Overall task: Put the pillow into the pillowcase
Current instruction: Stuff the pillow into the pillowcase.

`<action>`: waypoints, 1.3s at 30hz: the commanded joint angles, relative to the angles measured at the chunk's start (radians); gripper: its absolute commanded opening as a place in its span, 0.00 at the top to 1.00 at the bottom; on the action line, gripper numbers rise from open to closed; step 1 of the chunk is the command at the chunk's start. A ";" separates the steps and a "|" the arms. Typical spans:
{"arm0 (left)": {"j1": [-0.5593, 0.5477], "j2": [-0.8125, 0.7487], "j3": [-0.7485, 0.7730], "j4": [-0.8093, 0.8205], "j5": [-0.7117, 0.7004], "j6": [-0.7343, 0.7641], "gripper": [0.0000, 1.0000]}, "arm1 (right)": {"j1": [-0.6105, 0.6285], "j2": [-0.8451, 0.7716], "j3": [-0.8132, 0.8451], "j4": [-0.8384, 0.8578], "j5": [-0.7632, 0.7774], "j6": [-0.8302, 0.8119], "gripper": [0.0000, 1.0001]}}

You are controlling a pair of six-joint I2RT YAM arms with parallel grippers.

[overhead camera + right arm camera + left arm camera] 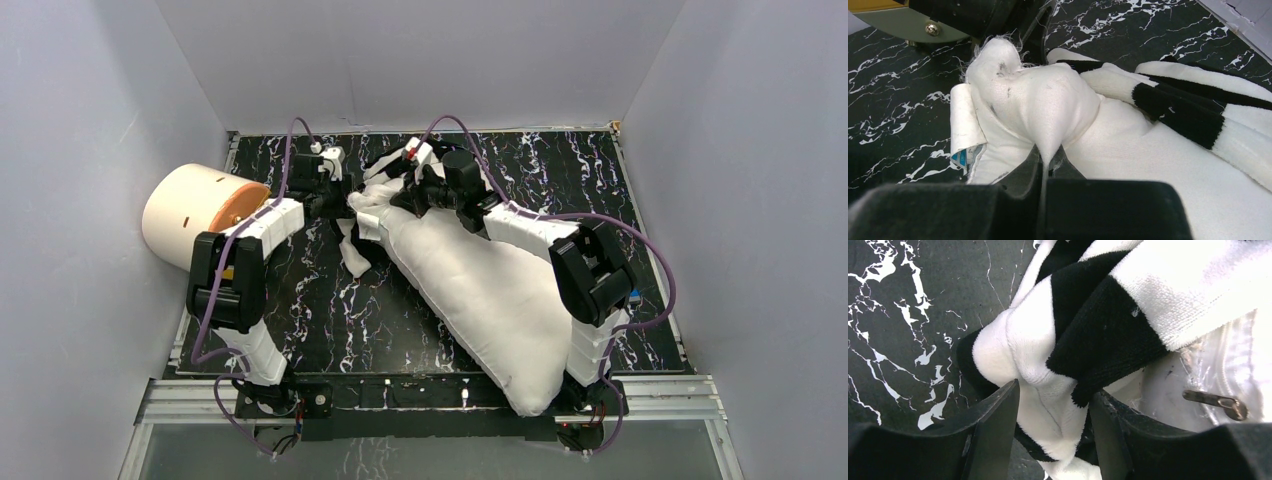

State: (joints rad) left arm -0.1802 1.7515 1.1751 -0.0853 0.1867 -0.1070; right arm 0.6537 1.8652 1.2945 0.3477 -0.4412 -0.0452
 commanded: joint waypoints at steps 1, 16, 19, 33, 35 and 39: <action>-0.010 -0.030 -0.042 0.103 -0.004 0.013 0.47 | -0.023 -0.041 -0.014 -0.006 -0.029 0.035 1.00; -0.011 -0.296 -0.033 -0.014 0.151 -0.044 1.00 | -0.023 0.087 0.097 -0.140 -0.004 0.013 1.00; -0.011 -0.361 -0.049 -0.039 0.198 -0.050 1.00 | -0.023 0.123 0.153 -0.182 0.071 0.003 1.00; -0.020 -0.487 -0.107 -0.076 0.478 -0.029 1.00 | -0.022 0.139 0.208 -0.114 0.426 0.188 1.00; -0.022 -0.492 -0.088 -0.059 0.560 -0.049 1.00 | -0.015 0.143 0.213 -0.109 0.469 0.191 1.00; -0.041 -0.494 -0.068 -0.003 0.643 -0.086 1.00 | -0.002 0.156 0.221 -0.100 0.558 0.207 1.00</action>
State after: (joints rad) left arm -0.1921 1.3445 1.0554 -0.1329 0.5793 -0.1429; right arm 0.6701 1.9835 1.4944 0.2012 -0.1406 0.1596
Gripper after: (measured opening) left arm 0.017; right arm 0.047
